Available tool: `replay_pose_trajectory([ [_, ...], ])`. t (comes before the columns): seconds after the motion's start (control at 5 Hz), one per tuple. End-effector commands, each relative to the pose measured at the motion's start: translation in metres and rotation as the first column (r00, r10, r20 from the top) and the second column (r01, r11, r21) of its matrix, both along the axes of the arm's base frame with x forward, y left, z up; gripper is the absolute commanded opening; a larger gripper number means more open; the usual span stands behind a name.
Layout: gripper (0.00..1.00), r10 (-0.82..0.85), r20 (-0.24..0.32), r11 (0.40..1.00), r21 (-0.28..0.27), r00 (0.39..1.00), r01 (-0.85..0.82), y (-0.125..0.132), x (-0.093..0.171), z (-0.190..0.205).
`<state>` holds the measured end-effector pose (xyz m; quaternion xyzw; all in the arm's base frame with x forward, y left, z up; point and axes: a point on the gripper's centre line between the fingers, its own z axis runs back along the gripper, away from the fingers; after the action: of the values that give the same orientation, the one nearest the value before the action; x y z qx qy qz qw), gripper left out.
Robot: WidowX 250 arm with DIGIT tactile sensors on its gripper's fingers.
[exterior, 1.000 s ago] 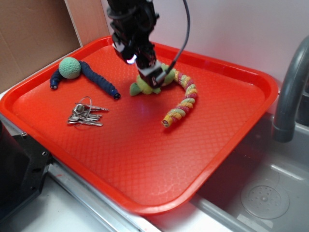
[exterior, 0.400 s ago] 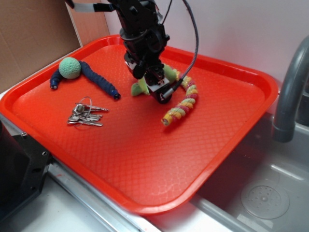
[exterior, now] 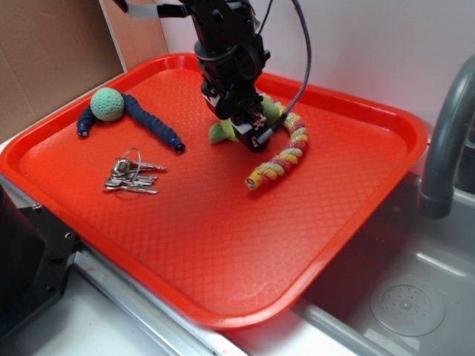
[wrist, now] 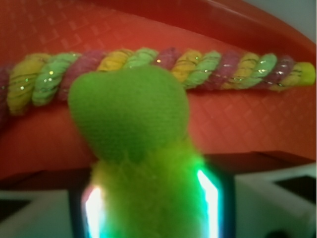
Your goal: Grab the green animal.
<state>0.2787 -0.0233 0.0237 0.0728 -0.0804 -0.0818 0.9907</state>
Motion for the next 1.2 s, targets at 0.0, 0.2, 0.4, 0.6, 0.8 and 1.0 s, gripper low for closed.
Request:
replay_pose_trajectory([
  [0.0,0.00,0.194,-0.027,0.980,0.046,0.981,-0.193,-0.012,-0.019,0.059],
  [0.2,0.00,0.223,-0.047,0.975,0.011,0.974,-0.222,-0.021,-0.037,0.091],
  [0.4,0.00,0.232,-0.020,0.972,-0.024,0.973,-0.232,-0.027,-0.067,0.124],
  [0.6,0.00,0.237,-0.033,0.966,-0.094,0.971,-0.239,-0.021,-0.097,0.146],
  [0.8,0.00,0.233,-0.023,0.962,-0.137,0.972,-0.234,-0.013,-0.125,0.158],
  [1.0,0.00,0.240,-0.012,0.965,-0.109,0.971,-0.240,-0.015,-0.132,0.154],
])
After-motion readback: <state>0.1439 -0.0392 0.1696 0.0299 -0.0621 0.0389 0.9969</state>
